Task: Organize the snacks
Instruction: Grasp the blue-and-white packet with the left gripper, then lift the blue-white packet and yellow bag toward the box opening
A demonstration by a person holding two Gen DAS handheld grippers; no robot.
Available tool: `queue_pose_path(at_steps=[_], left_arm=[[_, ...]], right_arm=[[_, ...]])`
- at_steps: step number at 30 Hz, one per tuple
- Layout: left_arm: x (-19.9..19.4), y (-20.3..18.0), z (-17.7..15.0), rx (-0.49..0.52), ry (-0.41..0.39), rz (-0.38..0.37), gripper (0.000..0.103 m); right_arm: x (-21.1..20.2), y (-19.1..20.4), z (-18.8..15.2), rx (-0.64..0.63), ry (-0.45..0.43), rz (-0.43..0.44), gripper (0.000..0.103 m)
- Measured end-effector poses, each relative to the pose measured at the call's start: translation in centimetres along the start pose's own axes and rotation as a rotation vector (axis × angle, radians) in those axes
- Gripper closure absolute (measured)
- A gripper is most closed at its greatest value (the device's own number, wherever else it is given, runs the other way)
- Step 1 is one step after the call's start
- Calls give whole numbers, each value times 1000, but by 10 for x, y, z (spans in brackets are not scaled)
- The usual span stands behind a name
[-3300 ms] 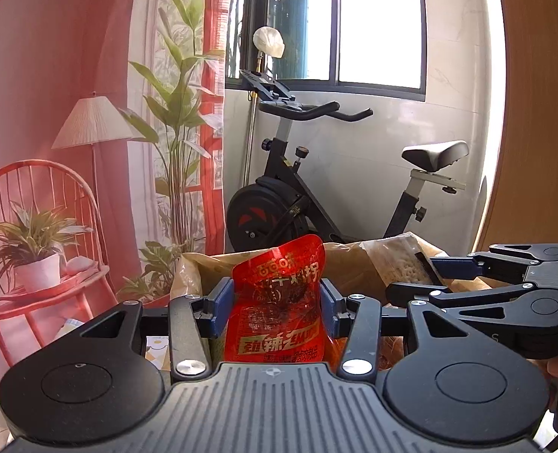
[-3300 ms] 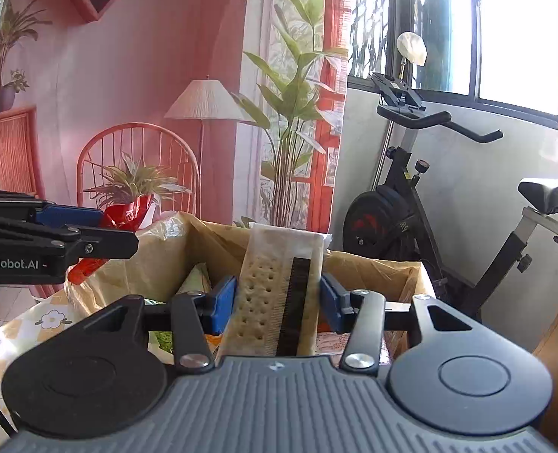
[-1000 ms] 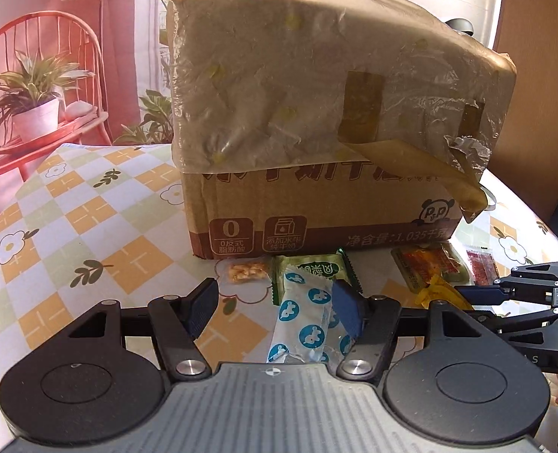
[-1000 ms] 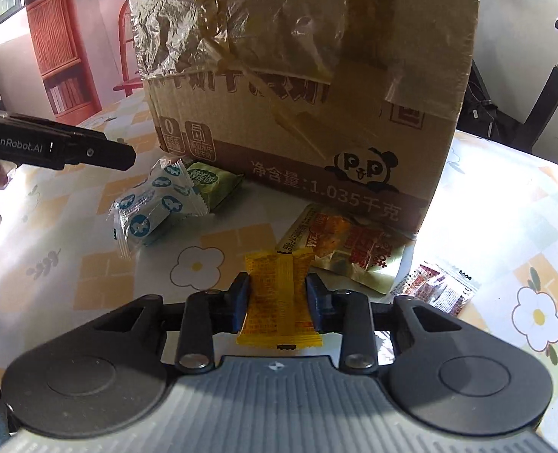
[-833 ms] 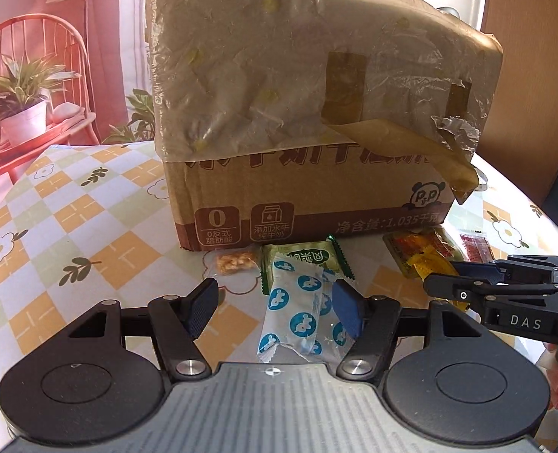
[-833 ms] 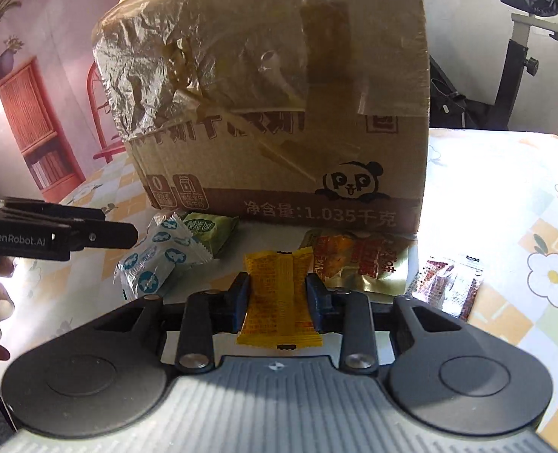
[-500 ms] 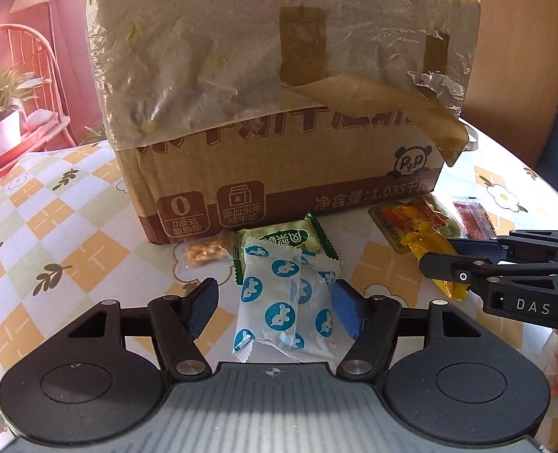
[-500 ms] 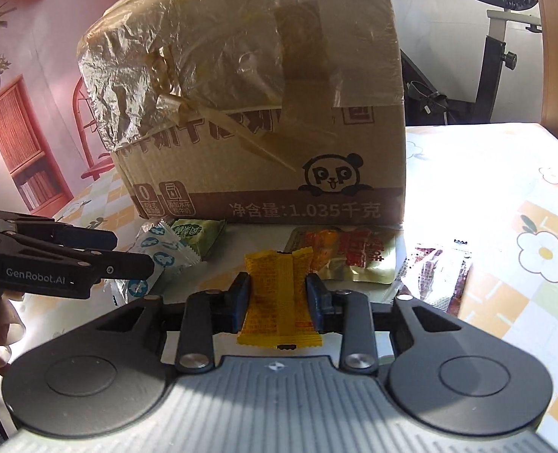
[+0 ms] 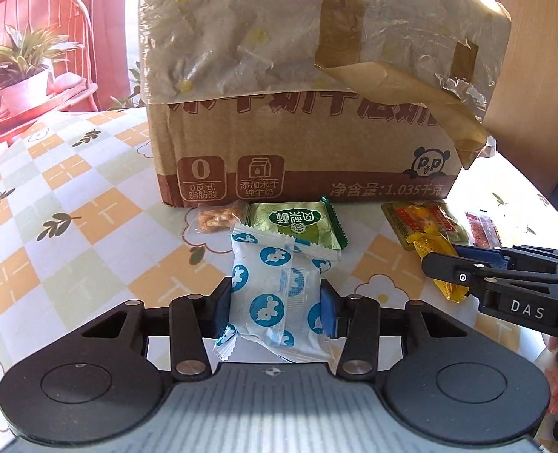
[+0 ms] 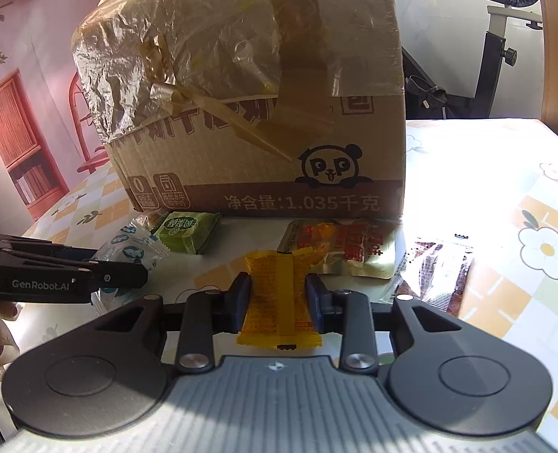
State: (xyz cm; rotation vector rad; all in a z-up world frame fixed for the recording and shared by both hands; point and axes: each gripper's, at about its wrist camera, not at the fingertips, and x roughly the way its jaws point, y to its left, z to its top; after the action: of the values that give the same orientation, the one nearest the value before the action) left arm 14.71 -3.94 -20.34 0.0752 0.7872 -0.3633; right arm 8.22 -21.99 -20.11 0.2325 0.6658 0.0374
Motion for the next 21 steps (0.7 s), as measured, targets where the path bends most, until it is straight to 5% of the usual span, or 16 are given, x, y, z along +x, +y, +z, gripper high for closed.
queue_pose_path(at_steps=[21], left_arm=[[-63,5,20,19,-192,63,55]], right_arm=[[-33,23,6,-159,-84,17,69]])
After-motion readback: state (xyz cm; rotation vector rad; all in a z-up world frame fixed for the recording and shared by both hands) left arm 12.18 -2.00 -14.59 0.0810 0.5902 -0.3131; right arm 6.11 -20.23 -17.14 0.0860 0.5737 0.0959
